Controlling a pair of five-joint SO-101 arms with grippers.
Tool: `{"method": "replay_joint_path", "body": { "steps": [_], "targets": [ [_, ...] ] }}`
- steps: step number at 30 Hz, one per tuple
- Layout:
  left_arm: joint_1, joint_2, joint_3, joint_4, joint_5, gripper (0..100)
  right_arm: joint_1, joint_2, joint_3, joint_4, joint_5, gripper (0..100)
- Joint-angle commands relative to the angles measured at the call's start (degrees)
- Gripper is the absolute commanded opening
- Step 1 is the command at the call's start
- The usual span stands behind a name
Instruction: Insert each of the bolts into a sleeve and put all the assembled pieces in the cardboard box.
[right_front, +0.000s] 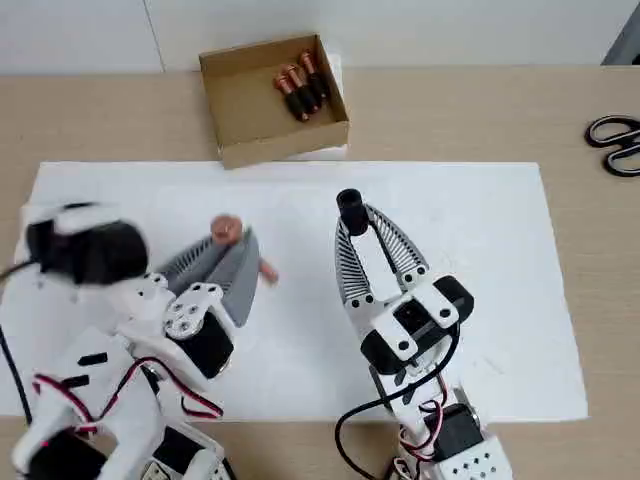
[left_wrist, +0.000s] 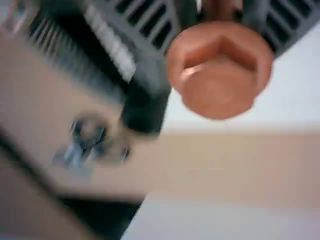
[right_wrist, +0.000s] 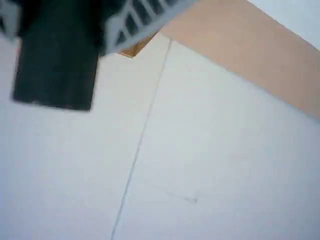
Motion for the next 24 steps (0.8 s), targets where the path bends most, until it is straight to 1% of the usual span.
{"method": "replay_joint_path", "body": {
  "steps": [1,2,4,8,11,14,16,20,24],
  "targets": [
    [-0.09,-5.63,11.91,-23.21,-3.43,1,-0.31,-0.48,0.35,-0.66,0.35,0.4],
    [-0.09,-6.95,15.16,-27.52,-4.57,1,-0.31,-0.48,0.35,0.66,0.35,0.4],
    [0.0,-8.79,19.38,-33.32,-6.51,1,-0.31,-0.92,0.35,4.7,0.44,0.4],
    [0.26,-9.05,21.05,-41.23,-8.97,1,-0.4,-1.01,0.35,11.65,0.26,0.4],
    [0.35,-5.71,20.62,-41.76,-9.05,1,-3.3,-1.01,0.35,16.48,0.26,0.4],
    [0.44,-1.14,18.51,-41.85,-8.97,1,-8.57,-1.01,0.35,17.54,0.35,0.4],
    [0.44,2.11,16.22,-41.67,-8.97,1,-10.24,-1.01,0.35,16.13,0.7,0.4],
    [0.44,8.97,10.86,-38.68,-8.97,1,-9.63,-1.01,0.35,10.77,0.97,0.4],
    [0.44,14.24,5.49,-36.4,-8.97,1,-7.78,-1.01,0.35,2.42,5.1,0.4]
  ]
}}
